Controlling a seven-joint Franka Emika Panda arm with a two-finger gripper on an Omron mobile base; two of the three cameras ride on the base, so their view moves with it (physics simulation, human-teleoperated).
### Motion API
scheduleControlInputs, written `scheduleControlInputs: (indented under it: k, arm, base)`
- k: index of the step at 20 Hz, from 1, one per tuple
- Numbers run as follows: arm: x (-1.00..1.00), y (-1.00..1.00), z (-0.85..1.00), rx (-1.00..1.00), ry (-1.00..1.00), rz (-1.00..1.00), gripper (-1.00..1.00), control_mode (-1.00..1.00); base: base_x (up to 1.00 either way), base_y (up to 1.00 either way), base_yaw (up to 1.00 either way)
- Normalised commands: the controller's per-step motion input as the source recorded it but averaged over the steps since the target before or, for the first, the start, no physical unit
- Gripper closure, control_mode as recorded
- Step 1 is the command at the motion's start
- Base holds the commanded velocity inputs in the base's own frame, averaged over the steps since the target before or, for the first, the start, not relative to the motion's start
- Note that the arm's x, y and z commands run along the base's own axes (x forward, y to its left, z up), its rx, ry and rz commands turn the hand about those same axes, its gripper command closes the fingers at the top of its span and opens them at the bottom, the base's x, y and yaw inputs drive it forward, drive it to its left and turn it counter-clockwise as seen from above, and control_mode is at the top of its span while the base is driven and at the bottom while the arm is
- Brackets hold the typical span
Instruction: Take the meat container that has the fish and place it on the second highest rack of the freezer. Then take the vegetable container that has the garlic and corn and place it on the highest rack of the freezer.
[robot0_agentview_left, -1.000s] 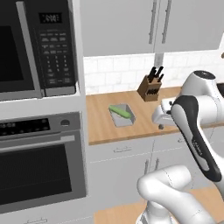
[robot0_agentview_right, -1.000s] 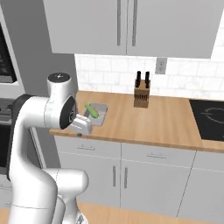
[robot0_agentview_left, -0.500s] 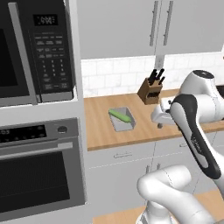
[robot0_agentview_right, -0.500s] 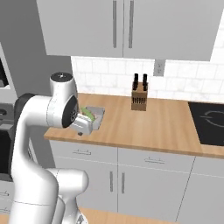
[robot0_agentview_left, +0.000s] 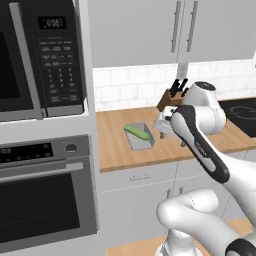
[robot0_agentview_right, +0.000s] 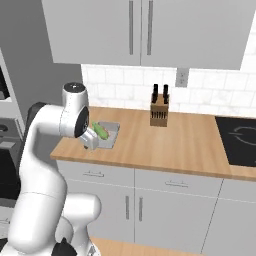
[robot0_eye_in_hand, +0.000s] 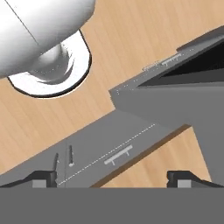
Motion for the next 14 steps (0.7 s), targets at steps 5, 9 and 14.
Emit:
scheduleControlInputs:
  k: [5, 9, 14]
  arm:
    - [0.57, 0.03, -0.43, 0.03, 0.0, -0.18, -1.0, -1.0]
    - [0.33, 0.0, -0.43, 0.13, 0.01, -0.01, -1.0, -1.0]
    - [0.2, 0.0, -0.38, 0.13, 0.01, 0.0, -1.0, -1.0]
  base:
    - [0.0, 0.0, 0.0]
    - [0.0, 0.0, 0.0]
    - [0.0, 0.0, 0.0]
